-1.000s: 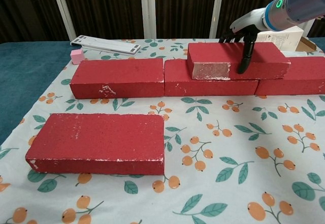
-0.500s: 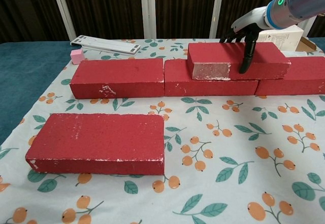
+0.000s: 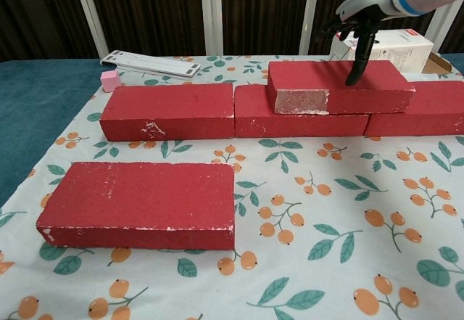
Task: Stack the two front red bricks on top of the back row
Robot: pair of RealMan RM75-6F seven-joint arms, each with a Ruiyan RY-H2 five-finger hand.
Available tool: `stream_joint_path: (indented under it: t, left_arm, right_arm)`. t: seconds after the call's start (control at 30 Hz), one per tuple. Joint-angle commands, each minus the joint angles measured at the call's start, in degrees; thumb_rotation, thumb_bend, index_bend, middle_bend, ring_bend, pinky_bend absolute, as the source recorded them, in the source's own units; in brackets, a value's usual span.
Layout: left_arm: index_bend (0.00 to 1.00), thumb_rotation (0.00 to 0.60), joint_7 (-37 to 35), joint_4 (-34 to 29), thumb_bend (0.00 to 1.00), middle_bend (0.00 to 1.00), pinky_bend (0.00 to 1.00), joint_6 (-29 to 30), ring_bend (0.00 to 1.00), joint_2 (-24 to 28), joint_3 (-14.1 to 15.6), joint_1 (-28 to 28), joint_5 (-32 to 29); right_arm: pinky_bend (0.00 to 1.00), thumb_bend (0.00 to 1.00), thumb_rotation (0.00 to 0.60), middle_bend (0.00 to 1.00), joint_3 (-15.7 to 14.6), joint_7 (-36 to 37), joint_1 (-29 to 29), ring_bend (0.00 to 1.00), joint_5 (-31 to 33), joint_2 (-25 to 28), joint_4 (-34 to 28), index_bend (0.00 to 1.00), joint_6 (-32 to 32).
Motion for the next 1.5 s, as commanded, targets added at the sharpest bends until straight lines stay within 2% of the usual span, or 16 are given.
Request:
stream_joint_path:
  t: [0.03, 0.13, 0.2, 0.23, 0.3, 0.37, 0.47, 0.6, 0.73, 0.87, 1.0, 1.17, 1.37, 1.5]
  left_arm:
    - [0.08, 0.600, -0.7, -0.1, 0.01, 0.00, 0.13, 0.1, 0.00, 0.3, 0.2, 0.1, 0.6]
    - [0.05, 0.600, -1.5, -0.1, 0.01, 0.00, 0.13, 0.3, 0.00, 0.6, 0.4, 0.2, 1.5]
    - [0.02, 0.600, -2.4, -0.4, 0.01, 0.00, 0.13, 0.6, 0.00, 0.9, 0.7, 0.4, 2.5]
    - [0.01, 0.600, -2.6, -0.5, 0.01, 0.00, 0.13, 0.7, 0.00, 1.0, 0.8, 0.4, 2.7]
    - [0.00, 0.600, -4.0, -0.8, 0.01, 0.00, 0.13, 1.1, 0.00, 1.4, 1.1, 0.6, 4.0]
    - [0.00, 0.600, -5.5, -1.1, 0.01, 0.00, 0.13, 1.7, 0.00, 1.8, 1.4, 0.7, 5.6]
    - [0.00, 0.600, -7.3, -2.0, 0.01, 0.00, 0.13, 2.1, 0.00, 2.9, 2.0, 0.7, 8.4]
    - [0.00, 0.600, -7.2, -4.3, 0.00, 0.00, 0.12, 2.3, 0.00, 5.1, 2.7, 0.6, 11.0]
    - [0.00, 0.600, -3.8, -8.5, 0.00, 0.00, 0.12, 0.4, 0.00, 7.7, 3.6, 0.0, 11.8]
    - [0.00, 0.600, -2.0, -15.3, 0.00, 0.00, 0.12, -4.5, 0.00, 12.2, 4.2, -2.1, 11.4]
    - [0.00, 0.600, 2.6, -22.6, 0.00, 0.00, 0.12, -10.8, 0.00, 17.2, 3.3, -5.9, 9.1]
    - [0.00, 0.600, 6.6, -33.0, 0.00, 0.00, 0.12, -20.5, 0.00, 22.8, 1.6, -12.0, 2.6]
    - [0.00, 0.600, 9.9, -34.1, 0.00, 0.00, 0.12, -31.4, 0.00, 24.0, -0.7, -20.6, -5.5]
    - [0.00, 0.600, 15.8, -34.1, 0.00, 0.00, 0.12, -37.7, 0.00, 24.7, -1.6, -27.5, -14.2]
  right_arm:
    - [0.00, 0.07, 0.600, 0.00, 2.8, 4.7, -6.9, 0.00, -10.0, 8.3, -13.5, 0.00, 10.8]
    - [0.00, 0.07, 0.600, 0.00, 1.6, 5.8, -12.4, 0.00, -16.4, 12.3, -22.2, 0.00, 19.9]
    - [0.00, 0.07, 0.600, 0.00, -1.2, 6.0, -18.6, 0.00, -23.0, 14.4, -29.3, 0.00, 29.6]
    - [0.00, 0.07, 0.600, 0.00, -1.9, 6.3, -20.5, 0.00, -24.8, 14.6, -30.8, 0.00, 32.3]
    - [0.00, 0.07, 0.600, 0.00, -4.8, 7.8, -27.4, 0.00, -32.5, 14.1, -34.6, 0.00, 41.6]
    - [0.00, 0.07, 0.600, 0.00, -7.4, 9.5, -33.8, 0.00, -39.7, 12.5, -35.4, 0.00, 49.2]
    - [0.00, 0.07, 0.600, 0.00, -10.7, 11.3, -42.3, 0.00, -49.0, 9.2, -33.3, 0.00, 58.9]
    - [0.00, 0.07, 0.600, 0.00, -13.3, 11.3, -50.7, 0.00, -56.7, 4.8, -29.5, 0.00, 67.5]
    - [0.00, 0.07, 0.600, 0.00, -15.0, 11.0, -56.0, 0.00, -58.8, 2.4, -27.5, 0.00, 69.9]
    - [0.00, 0.07, 0.600, 0.00, -15.2, 11.1, -59.2, 0.00, -59.9, 1.4, -25.7, 0.00, 70.4]
    - [0.00, 0.07, 0.600, 0.00, -13.3, 10.1, -61.2, 0.00, -60.6, 1.1, -24.1, 0.00, 71.9]
    - [0.00, 0.07, 0.600, 0.00, -10.2, 11.2, -63.3, 0.00, -60.7, 0.5, -22.4, 0.00, 73.3]
    - [0.00, 0.07, 0.600, 0.00, -8.5, 12.8, -65.1, 0.00, -62.1, 0.9, -21.4, 0.00, 73.2]
    - [0.00, 0.07, 0.600, 0.00, -8.1, 12.5, -65.8, 0.00, -61.9, 1.9, -22.2, 0.00, 71.5]
